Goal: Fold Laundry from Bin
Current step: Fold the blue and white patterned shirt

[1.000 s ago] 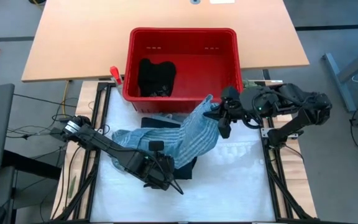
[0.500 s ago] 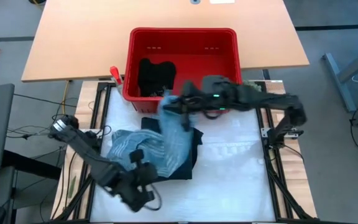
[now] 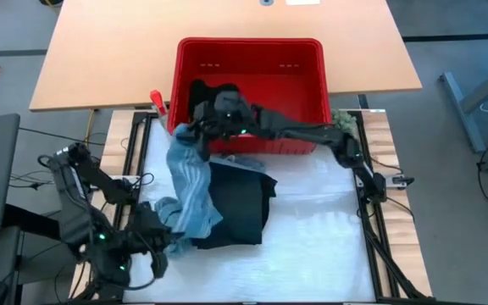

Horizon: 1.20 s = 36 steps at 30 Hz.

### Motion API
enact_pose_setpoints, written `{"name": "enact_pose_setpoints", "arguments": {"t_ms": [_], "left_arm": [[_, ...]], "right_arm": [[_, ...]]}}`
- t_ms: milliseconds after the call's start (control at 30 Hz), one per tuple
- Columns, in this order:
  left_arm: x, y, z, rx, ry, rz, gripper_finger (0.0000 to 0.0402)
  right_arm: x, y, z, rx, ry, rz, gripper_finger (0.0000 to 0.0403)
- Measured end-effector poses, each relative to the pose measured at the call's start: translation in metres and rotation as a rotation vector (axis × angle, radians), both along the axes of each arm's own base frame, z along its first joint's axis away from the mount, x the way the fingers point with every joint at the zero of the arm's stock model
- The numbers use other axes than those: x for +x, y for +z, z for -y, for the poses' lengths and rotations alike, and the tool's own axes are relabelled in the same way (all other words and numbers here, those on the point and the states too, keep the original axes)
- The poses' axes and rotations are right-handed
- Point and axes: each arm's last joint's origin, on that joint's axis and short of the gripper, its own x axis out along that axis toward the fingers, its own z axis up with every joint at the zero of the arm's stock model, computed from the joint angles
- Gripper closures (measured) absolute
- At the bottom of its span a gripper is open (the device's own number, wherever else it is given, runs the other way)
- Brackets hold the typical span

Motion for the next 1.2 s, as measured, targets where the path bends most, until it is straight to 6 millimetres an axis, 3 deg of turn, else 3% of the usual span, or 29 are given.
{"name": "enact_pose_setpoints", "arguments": {"t_ms": [133,233,333,433,533,633,800,867,933,1200], "left_arm": [[-0.008,0.012,-0.012,0.015,0.035,0.075,0.0402],[-0.014,0.021,-0.021,0.027,0.071,0.137,0.0401],[-0.02,0.03,-0.031,0.034,0.11,0.203,0.0401],[-0.023,0.04,-0.035,0.022,0.107,0.262,0.0401],[-0.025,0.059,-0.035,-0.008,0.034,0.324,0.0401],[-0.024,0.084,-0.033,-0.036,-0.127,0.408,0.0401],[-0.023,0.122,-0.03,-0.03,-0.356,0.66,0.0401],[-0.025,0.136,-0.033,-0.006,-0.343,0.771,0.0401],[-0.028,0.148,-0.038,0.02,-0.295,0.857,0.0401],[-0.024,0.158,-0.054,0.074,-0.115,0.906,0.0401]], "right_arm": [[-0.035,0.014,0.022,0.005,-0.039,-0.129,0.0214],[-0.079,0.05,0.028,-0.015,-0.07,-0.162,0.017],[-0.127,0.083,0.028,-0.047,-0.118,-0.187,0.0144],[-0.158,0.101,0.037,-0.085,-0.252,-0.188,0.0136],[-0.171,0.106,0.061,0.019,-0.336,-0.144,0.0135],[-0.176,0.104,0.08,0.162,-0.247,-0.121,0.0134],[-0.177,0.086,0.084,0.288,-0.119,-0.25,0.0134],[-0.18,0.088,0.074,0.288,-0.048,-0.264,0.0134],[-0.193,0.101,0.051,0.238,0.018,-0.256,0.0134],[-0.254,0.147,-0.07,-0.124,0.111,-0.185,0.0152]]}}
